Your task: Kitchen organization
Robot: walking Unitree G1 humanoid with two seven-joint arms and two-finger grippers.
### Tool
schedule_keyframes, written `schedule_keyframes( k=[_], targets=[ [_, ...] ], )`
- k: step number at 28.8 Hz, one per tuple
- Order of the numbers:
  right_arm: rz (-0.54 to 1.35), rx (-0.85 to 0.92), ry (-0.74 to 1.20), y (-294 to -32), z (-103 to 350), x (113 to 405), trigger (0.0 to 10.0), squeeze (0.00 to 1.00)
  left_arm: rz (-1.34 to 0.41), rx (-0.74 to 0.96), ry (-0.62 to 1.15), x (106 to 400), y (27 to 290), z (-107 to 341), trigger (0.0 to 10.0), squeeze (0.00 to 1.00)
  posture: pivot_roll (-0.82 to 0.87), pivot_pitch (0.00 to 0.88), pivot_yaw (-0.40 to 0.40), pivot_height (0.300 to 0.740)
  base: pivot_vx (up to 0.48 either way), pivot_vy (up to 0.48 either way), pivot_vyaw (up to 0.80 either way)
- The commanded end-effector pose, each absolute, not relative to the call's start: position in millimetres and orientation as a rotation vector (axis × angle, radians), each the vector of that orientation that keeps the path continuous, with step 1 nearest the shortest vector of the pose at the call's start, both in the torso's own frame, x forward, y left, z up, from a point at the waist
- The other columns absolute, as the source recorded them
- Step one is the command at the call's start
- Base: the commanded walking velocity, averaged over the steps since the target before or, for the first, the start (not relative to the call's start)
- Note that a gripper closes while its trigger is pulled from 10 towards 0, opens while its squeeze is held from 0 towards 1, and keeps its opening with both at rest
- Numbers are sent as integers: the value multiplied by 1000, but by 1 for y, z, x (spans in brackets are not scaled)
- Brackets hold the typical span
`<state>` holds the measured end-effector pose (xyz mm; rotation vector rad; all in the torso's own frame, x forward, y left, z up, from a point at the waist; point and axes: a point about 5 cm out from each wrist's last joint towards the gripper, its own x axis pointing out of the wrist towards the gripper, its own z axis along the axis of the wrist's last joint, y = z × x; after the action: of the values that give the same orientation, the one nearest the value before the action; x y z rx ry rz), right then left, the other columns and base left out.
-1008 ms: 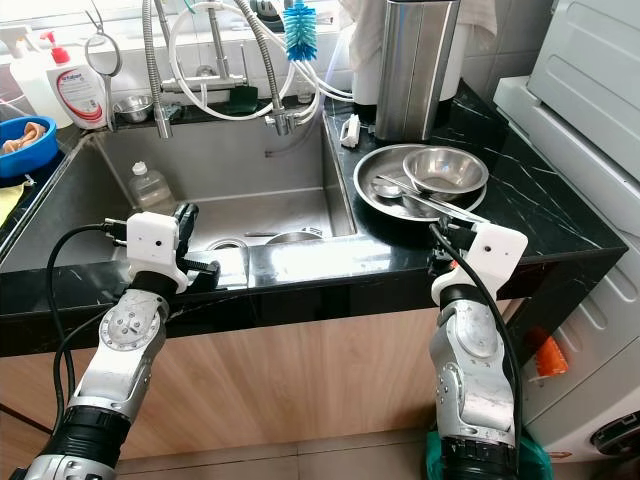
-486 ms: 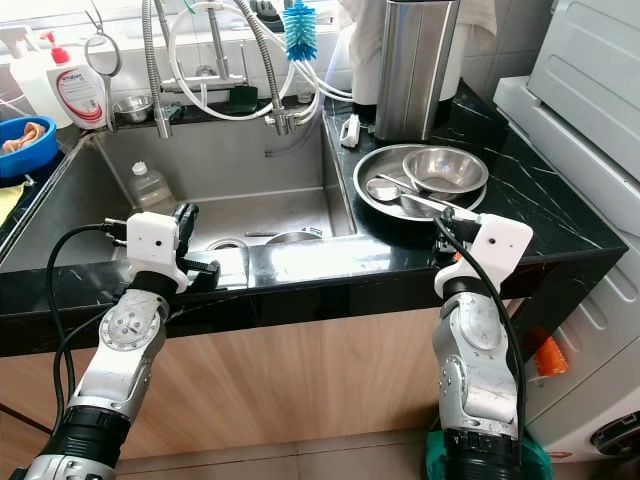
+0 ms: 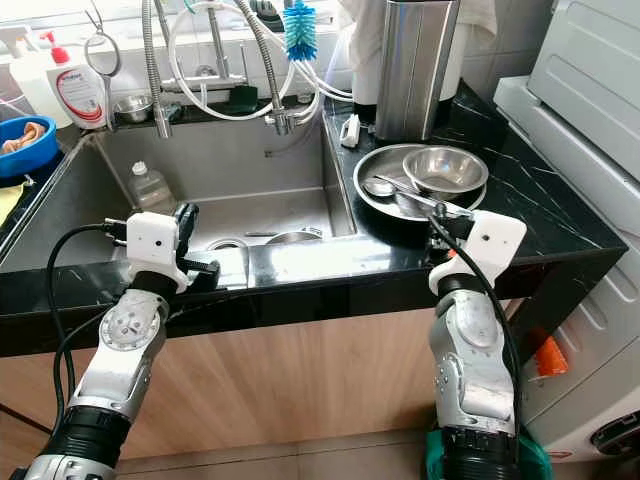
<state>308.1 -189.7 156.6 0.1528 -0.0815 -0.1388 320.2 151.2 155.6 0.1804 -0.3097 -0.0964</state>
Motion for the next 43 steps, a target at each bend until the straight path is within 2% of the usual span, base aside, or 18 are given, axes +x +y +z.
schedule_keyframes(
  k=[1,12,24,37,43],
  targets=[
    [-91,164,-87,-181,159,310,10000,0,-78,185,-299,320,157,154,10000,0,-218,0,51,731,0,0,0],
    [-29,158,-87,-173,160,310,10000,0,-78,186,-299,321,157,155,10000,0,-219,0,52,731,0,0,0],
    [131,125,-10,-151,148,307,10000,0,-78,189,-297,321,158,155,10000,0,-219,0,52,731,0,0,0],
    [19,71,53,-167,139,304,10000,0,-79,189,-300,321,157,155,10000,0,-219,0,51,731,0,0,0],
    [27,67,60,-165,137,301,10000,0,-76,190,-303,321,158,155,10000,0,-218,0,50,731,0,0,0]
  ],
)
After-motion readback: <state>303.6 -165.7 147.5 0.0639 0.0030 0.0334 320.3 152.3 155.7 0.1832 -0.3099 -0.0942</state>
